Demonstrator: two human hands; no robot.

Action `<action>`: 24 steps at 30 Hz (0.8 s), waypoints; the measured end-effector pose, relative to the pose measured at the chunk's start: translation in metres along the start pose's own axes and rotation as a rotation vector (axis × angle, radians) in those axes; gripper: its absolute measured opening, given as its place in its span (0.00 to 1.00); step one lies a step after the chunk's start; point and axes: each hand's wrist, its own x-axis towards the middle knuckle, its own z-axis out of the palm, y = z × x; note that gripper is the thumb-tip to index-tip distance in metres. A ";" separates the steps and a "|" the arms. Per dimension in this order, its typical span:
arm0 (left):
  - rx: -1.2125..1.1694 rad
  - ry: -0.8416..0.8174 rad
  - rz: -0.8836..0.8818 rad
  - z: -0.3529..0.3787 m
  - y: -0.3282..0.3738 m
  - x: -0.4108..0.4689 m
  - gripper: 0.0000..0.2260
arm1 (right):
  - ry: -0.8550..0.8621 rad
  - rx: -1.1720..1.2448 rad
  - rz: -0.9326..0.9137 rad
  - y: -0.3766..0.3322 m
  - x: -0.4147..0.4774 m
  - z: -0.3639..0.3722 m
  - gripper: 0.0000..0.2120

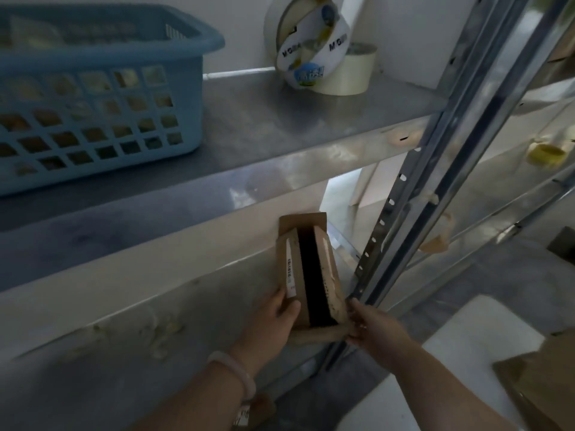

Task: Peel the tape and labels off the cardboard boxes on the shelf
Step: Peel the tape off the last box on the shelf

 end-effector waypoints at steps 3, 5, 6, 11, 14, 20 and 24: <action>0.032 0.003 -0.001 -0.007 -0.006 -0.006 0.20 | -0.026 -0.064 -0.010 0.017 0.000 0.010 0.22; 0.034 0.003 0.018 -0.011 -0.009 -0.008 0.18 | -0.042 -0.118 -0.029 0.022 0.001 0.013 0.26; 0.031 0.001 0.021 -0.013 -0.012 -0.008 0.16 | -0.082 -0.103 -0.026 0.023 0.000 0.015 0.27; -0.117 -0.006 -0.001 -0.024 -0.013 -0.014 0.08 | -0.100 -0.259 -0.141 0.009 -0.007 0.022 0.34; -0.223 0.104 -0.030 -0.044 -0.016 -0.015 0.14 | -0.086 -0.512 -0.354 -0.016 -0.022 0.023 0.43; -0.566 0.631 0.120 -0.102 0.002 -0.018 0.17 | -0.028 -1.172 -0.945 -0.061 -0.044 0.034 0.44; -0.555 0.461 0.062 -0.113 0.003 -0.029 0.21 | 0.068 -1.326 -1.247 -0.060 -0.038 0.050 0.43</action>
